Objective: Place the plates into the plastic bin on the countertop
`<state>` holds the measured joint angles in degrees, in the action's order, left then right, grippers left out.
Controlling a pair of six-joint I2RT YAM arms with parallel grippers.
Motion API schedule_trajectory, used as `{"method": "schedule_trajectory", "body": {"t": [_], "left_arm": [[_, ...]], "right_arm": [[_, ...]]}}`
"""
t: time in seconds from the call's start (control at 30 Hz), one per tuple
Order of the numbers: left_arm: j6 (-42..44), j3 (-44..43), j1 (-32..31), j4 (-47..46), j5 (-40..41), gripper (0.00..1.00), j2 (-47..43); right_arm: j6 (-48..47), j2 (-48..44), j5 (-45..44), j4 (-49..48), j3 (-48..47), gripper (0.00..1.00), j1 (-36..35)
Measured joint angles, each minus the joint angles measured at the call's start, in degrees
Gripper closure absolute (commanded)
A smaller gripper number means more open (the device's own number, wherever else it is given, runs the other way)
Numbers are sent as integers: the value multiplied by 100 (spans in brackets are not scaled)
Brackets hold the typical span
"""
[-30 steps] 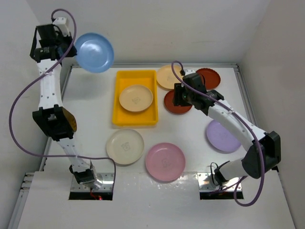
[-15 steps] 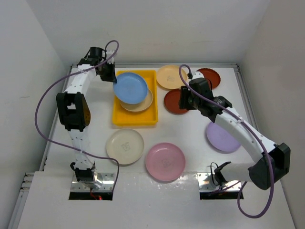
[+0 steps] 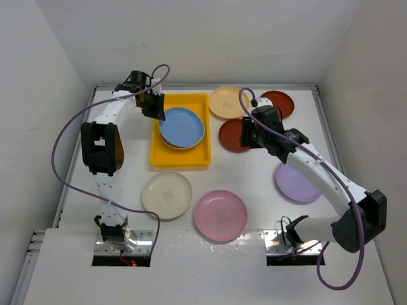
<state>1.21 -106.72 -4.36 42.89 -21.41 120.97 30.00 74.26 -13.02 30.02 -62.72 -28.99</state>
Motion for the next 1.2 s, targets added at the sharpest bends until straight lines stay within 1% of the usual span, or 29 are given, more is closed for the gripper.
{"method": "schedule_trajectory", "body": {"t": [0.07,0.13,0.17,0.2,0.3,0.33,0.37,0.47,0.6,0.67,0.8,0.83,0.9,0.93,0.97,1.03,1.07,1.2], "left_arm": [[39,44,-50,-9,17,65,0],[85,74,-55,0,33,64,0],[96,83,-55,11,48,63,0],[120,83,-55,20,74,61,0],[208,79,-55,42,181,51,0],[269,74,-55,68,223,45,0],[317,70,-55,87,267,43,-11],[461,44,-55,201,417,43,-79],[774,-81,-55,564,584,43,-317],[1016,-31,-46,807,634,43,-595],[1528,1054,72,984,667,43,-1897],[1633,1314,116,1082,671,43,-2205],[1775,1803,201,1189,715,43,-2765],[1803,2031,245,1215,734,43,-2994],[1805,2170,278,1241,745,43,-3123],[1777,2404,337,1239,741,43,-3259],[1753,2520,358,1213,723,43,-3287],[1665,3093,476,1106,656,43,-3421]], "right_arm": [[0,28,2,22,-11,52,0],[0,46,7,63,-11,48,0],[0,48,13,96,-11,44,0],[11,48,15,129,-11,33,0],[-37,46,107,315,-9,21,-2],[-48,48,140,424,-7,19,-13],[-68,46,164,529,13,17,-37],[-140,15,275,728,330,17,-216],[-164,-131,745,872,1314,17,-627],[-142,-232,1040,789,1856,17,-807],[24,-251,1440,492,2671,20,-1145],[59,-232,1486,413,2787,21,-1274],[116,-120,1537,186,2968,32,-1434],[140,-33,1567,72,3025,39,-1482],[151,66,1602,-33,3060,57,-1508],[162,260,1661,-214,3075,82,-1543],[166,332,1668,-282,3077,99,-1554],[153,251,1847,-339,2959,100,-1615]]}}
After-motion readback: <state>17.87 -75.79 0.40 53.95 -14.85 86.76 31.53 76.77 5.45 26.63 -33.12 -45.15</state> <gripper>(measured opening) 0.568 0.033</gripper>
